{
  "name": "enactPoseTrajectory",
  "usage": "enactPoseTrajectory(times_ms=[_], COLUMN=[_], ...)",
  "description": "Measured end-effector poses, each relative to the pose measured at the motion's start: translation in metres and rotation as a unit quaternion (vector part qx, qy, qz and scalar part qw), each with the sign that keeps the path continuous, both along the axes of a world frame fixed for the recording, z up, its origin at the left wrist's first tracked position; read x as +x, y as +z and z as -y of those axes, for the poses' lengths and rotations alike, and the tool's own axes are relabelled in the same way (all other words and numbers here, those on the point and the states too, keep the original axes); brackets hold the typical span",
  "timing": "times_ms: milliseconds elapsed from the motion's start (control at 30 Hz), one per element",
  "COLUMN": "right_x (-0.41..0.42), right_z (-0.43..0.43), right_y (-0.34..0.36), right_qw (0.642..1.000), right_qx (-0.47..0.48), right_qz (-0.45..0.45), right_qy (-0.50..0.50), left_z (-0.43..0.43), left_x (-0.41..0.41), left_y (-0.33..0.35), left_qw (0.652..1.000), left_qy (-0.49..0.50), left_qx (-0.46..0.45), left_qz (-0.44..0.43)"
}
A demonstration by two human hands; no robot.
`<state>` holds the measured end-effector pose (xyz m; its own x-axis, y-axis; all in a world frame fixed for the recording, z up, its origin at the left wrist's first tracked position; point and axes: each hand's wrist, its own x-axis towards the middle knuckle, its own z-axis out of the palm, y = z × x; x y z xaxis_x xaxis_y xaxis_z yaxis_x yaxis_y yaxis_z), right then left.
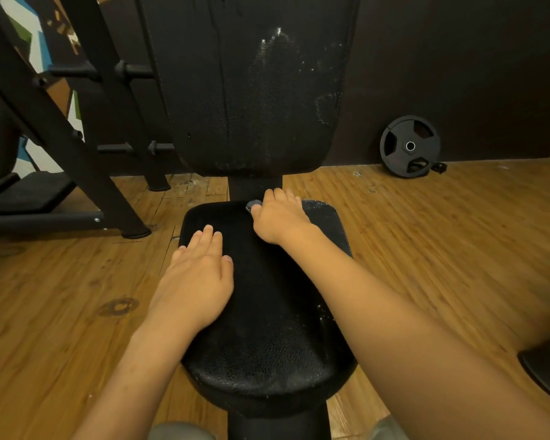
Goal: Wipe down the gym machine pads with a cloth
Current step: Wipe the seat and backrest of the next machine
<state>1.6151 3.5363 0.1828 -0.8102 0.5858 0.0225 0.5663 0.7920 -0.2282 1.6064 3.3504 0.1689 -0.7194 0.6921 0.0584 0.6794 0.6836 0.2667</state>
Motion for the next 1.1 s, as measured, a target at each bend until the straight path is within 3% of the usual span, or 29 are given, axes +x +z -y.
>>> enactPoseTrajectory(times_ms=[633,867,1100], right_x=[0.027,-0.001,0.040], right_z=[0.009,-0.015,0.007], right_y=[-0.006,0.006,-0.009], right_qw=[0.999,0.999,0.998], right_qx=[-0.026,0.004,-0.028], right_qz=[0.001,0.032,0.016], right_qy=[0.046,0.003,0.052], left_z=[-0.001,0.000,-0.001], left_x=[-0.001,-0.002,-0.001], left_y=[0.001,-0.001,-0.003], left_qw=[1.000,1.000,1.000], left_qy=[0.004,0.000,0.002], left_qx=[-0.003,-0.003,0.002], left_qz=[-0.002,-0.003,-0.009])
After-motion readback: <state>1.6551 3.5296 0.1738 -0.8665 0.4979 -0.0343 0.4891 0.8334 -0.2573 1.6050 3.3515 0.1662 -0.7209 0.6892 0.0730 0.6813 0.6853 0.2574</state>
